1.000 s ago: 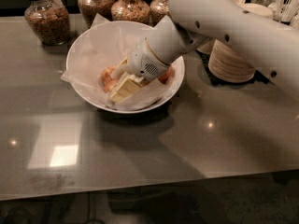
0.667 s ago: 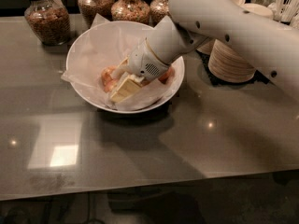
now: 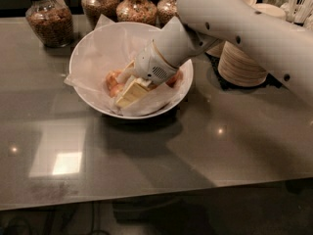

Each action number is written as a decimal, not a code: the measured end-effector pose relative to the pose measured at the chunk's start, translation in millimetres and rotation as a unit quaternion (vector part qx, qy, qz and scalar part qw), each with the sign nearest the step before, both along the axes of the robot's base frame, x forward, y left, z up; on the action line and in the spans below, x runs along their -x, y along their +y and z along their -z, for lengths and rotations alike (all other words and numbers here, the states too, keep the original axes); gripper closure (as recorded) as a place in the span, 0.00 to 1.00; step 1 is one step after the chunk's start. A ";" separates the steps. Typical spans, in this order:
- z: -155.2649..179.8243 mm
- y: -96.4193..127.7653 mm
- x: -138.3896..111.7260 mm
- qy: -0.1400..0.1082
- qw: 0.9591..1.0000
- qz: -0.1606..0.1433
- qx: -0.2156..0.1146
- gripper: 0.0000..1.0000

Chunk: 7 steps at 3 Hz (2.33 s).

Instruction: Pick apple from white bowl

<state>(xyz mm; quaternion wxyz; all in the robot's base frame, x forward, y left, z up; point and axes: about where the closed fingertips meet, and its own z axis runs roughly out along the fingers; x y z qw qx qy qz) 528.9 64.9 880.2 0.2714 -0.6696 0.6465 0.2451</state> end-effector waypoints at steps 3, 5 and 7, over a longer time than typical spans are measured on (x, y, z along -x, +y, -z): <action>-0.1 0.1 0.0 0.000 1.000 0.000 0.000 0.00; -26.2 -5.9 -14.5 -0.020 1.000 0.003 0.021 0.00; -53.6 -22.6 -29.1 -0.058 0.997 0.019 0.054 0.00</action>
Offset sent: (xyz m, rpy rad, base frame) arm 0.0000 0.0000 0.0000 0.0000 0.0000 0.0000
